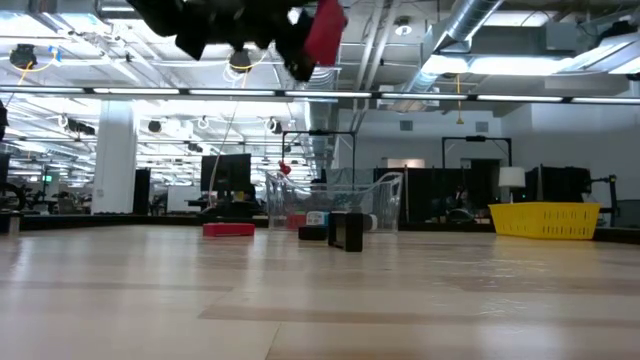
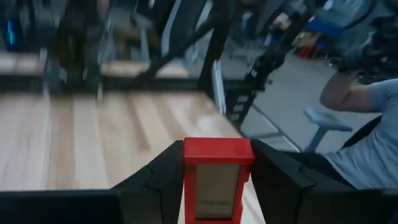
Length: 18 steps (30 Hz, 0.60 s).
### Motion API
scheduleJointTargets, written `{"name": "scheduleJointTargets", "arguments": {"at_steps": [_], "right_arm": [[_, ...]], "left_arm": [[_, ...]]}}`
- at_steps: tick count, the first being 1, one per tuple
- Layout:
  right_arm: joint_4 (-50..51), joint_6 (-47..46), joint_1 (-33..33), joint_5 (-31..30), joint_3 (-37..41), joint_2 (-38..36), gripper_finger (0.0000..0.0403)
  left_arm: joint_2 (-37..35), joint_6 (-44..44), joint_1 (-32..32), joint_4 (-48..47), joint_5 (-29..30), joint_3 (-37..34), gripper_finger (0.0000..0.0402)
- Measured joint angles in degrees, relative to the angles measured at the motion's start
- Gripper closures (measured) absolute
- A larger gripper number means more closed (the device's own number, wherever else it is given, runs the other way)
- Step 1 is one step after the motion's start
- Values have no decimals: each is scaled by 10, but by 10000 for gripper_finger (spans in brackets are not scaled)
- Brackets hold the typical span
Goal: Pick & Place Office items
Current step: Put the left red digital clock into the yellow bin
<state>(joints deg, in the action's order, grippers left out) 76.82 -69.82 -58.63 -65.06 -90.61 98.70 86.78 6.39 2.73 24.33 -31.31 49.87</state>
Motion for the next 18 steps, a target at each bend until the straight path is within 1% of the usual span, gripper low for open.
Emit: {"name": "scheduleJointTargets", "arguments": {"at_steps": [3, 8, 14, 18], "right_arm": [[-3, 0, 6, -12, 0, 0, 225], [-10, -1, 24, -21, 0, 0, 204], [-10, 9, 50, -73, 0, 0, 167], [-33, 19, 68, -85, 0, 0, 146]], "left_arm": [[0, -17, -13, 63, 0, 0, 247], [0, -40, -34, 155, 0, 0, 253], [0, -75, -50, 202, 0, 0, 253], [0, -100, -53, 226, 1, 0, 253]]}}
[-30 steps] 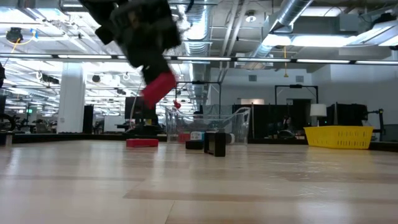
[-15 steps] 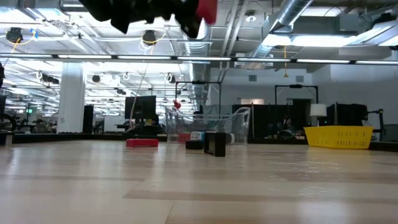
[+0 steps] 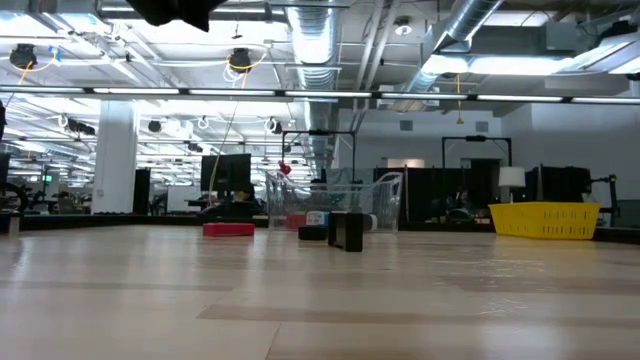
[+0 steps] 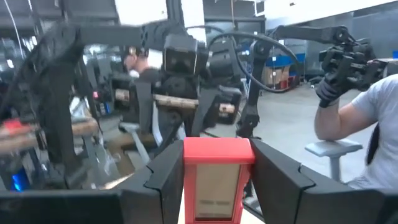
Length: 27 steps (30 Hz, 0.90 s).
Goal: Pick & Place Office items
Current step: Put the left red digital clock into the yellow bin
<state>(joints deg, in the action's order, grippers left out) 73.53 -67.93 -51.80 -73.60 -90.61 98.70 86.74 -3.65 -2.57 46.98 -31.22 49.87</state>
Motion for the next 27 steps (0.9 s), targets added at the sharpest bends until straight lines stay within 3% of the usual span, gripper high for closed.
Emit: {"name": "scheduleJointTargets", "arguments": {"at_steps": [13, 22, 27], "right_arm": [[-275, 326, 66, 45, 0, 0, 119], [-319, 385, 108, 92, 0, 0, 116], [-424, 475, 120, 132, 0, 0, 116]], "left_arm": [[0, -18, -17, 25, 1, 0, 253], [0, -30, -42, 38, -1, 0, 253], [0, -35, -38, 38, -1, 0, 253]]}}
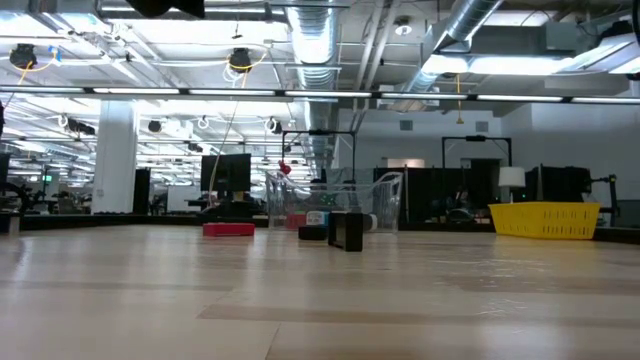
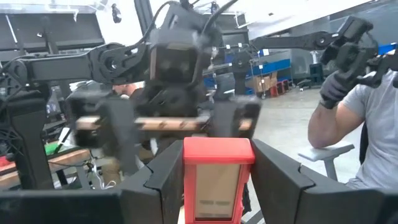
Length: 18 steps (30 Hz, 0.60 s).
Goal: Pick & Place Office items
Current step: Put the left red digital clock into the yellow bin
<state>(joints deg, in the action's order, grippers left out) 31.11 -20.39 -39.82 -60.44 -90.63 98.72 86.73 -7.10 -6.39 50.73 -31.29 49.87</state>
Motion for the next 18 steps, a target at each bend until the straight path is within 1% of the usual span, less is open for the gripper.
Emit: {"name": "scheduleJointTargets", "arguments": {"at_steps": [2, 5, 18], "right_arm": [[-43, 41, -1, 8, 0, 0, 116], [-58, 67, 0, 10, 0, 0, 116], [-63, 69, 49, 75, 0, 0, 116]], "left_arm": [[0, -1, 1, 0, 0, 0, 253], [0, -1, 3, 1, 1, 0, 253], [0, -4, 3, 4, 2, 0, 253]]}}
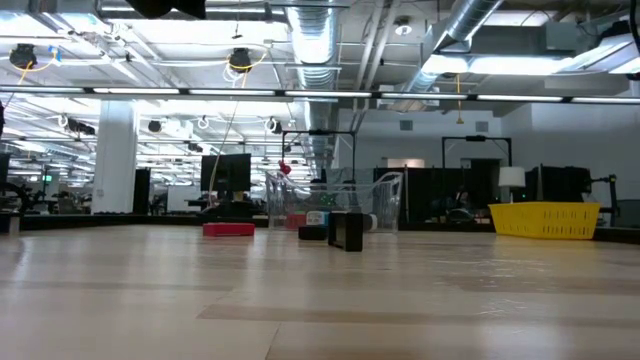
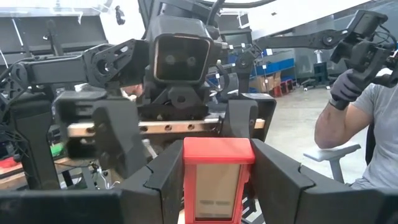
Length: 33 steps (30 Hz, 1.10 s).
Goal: Pick & Place Office items
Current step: Put the left red digital clock into the yellow bin
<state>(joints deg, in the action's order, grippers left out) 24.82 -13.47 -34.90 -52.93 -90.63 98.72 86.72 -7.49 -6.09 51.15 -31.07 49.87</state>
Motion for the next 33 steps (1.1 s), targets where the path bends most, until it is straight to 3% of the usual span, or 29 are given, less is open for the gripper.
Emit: {"name": "scheduleJointTargets", "arguments": {"at_steps": [19, 33], "right_arm": [[4, 0, 19, 19, 0, 0, 125], [6, 9, 19, 19, 0, 0, 254]], "left_arm": [[0, 0, 0, 4, 1, 0, 253], [0, -3, 1, 4, 11, 0, 251]]}}
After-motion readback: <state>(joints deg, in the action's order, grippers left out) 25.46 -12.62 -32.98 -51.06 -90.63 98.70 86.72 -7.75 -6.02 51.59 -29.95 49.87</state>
